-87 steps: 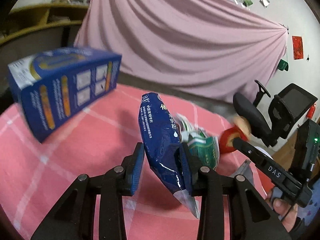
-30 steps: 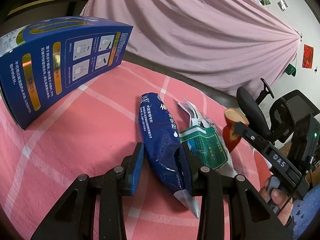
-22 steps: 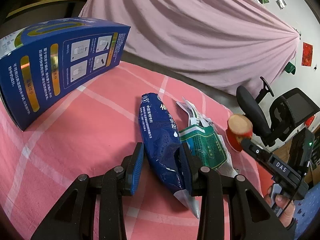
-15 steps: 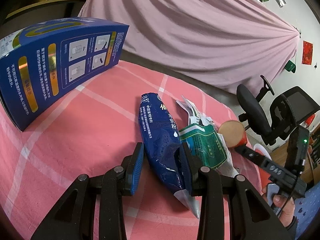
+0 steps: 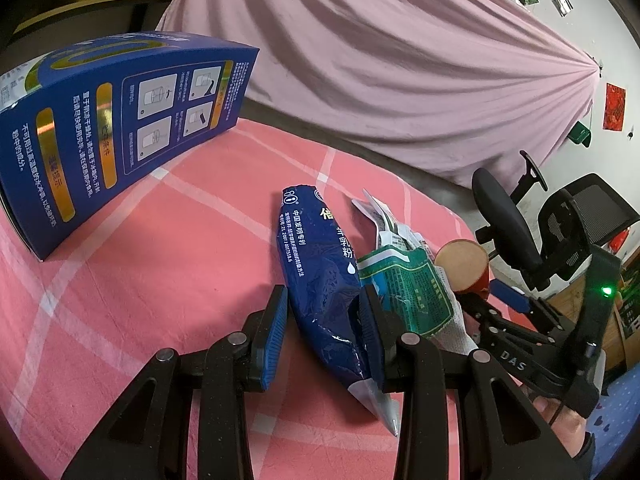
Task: Collect trash
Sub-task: 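Grasp the red cylindrical can with the right tool, then lift the blue bag with the left tool while the right tool lifts the red can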
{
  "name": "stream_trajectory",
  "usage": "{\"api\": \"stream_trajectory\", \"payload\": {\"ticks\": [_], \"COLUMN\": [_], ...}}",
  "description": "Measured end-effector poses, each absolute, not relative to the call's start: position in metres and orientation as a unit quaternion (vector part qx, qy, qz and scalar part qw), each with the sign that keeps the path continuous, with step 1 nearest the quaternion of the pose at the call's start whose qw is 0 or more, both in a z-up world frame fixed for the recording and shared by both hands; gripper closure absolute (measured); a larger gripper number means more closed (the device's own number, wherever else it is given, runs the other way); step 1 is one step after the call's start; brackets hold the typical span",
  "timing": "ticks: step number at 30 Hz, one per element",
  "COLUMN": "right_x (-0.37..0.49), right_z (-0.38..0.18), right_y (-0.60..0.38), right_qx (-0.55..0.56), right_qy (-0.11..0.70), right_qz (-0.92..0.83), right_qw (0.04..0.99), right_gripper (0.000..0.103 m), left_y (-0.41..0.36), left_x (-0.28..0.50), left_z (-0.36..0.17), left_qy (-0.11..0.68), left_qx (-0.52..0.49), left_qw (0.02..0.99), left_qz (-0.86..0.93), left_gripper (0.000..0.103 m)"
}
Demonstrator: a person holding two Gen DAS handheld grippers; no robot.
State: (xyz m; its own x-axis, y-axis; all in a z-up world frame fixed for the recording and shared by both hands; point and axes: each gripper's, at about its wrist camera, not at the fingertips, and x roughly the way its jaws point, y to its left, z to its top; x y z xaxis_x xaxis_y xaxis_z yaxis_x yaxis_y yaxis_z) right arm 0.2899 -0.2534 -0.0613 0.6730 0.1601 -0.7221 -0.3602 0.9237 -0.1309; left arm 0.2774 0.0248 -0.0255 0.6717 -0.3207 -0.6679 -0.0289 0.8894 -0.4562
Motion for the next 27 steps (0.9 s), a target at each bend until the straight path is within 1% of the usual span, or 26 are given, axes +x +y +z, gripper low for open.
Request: {"api": "stream_trajectory", "payload": {"ticks": [2, 4, 5, 7, 8, 9, 10, 15, 19, 23, 27], "right_x": [0.288, 0.289, 0.291, 0.293, 0.294, 0.295, 0.295, 0.29, 0.286, 0.279, 0.271], "right_z": [-0.059, -0.058, -0.059, -0.061, -0.06, -0.06, -0.06, -0.056, -0.05, -0.042, -0.036], "right_y": [-0.253, -0.251, -0.25, -0.25, -0.249, -0.249, -0.25, -0.254, -0.268, -0.274, -0.278], "right_qx": [-0.132, -0.13, -0.128, -0.121, -0.118, -0.114, -0.11, -0.087, -0.047, -0.028, -0.018], "right_qy": [0.371, 0.37, 0.373, 0.379, 0.381, 0.381, 0.381, 0.374, 0.355, 0.328, 0.307], "right_qz": [0.15, 0.162, 0.168, 0.177, 0.181, 0.185, 0.19, 0.198, 0.201, 0.206, 0.21], "right_qw": [0.907, 0.906, 0.904, 0.9, 0.899, 0.899, 0.898, 0.902, 0.912, 0.921, 0.928], "right_gripper": [0.037, 0.051, 0.055, 0.067, 0.069, 0.075, 0.084, 0.09, 0.095, 0.095, 0.096], "left_y": [0.024, 0.024, 0.024, 0.02, 0.017, 0.014, 0.011, 0.005, 0.004, -0.002, -0.011], "left_x": [0.277, 0.277, 0.277, 0.276, 0.276, 0.275, 0.275, 0.268, 0.261, 0.247, 0.239], "left_z": [-0.026, -0.026, -0.025, -0.025, -0.024, -0.023, -0.021, -0.013, -0.008, 0.0, 0.0], "left_qy": [0.397, 0.396, 0.395, 0.395, 0.393, 0.391, 0.386, 0.36, 0.334, 0.3, 0.287], "left_qx": [-0.22, -0.219, -0.219, -0.214, -0.211, -0.209, -0.206, -0.199, -0.199, -0.178, -0.171], "left_qw": [0.888, 0.888, 0.888, 0.889, 0.89, 0.892, 0.894, 0.906, 0.917, 0.934, 0.94], "left_qz": [-0.082, -0.083, -0.083, -0.086, -0.09, -0.092, -0.095, -0.101, -0.095, -0.078, -0.07], "left_gripper": [0.072, 0.072, 0.072, 0.072, 0.072, 0.072, 0.072, 0.072, 0.072, 0.072, 0.072]}}
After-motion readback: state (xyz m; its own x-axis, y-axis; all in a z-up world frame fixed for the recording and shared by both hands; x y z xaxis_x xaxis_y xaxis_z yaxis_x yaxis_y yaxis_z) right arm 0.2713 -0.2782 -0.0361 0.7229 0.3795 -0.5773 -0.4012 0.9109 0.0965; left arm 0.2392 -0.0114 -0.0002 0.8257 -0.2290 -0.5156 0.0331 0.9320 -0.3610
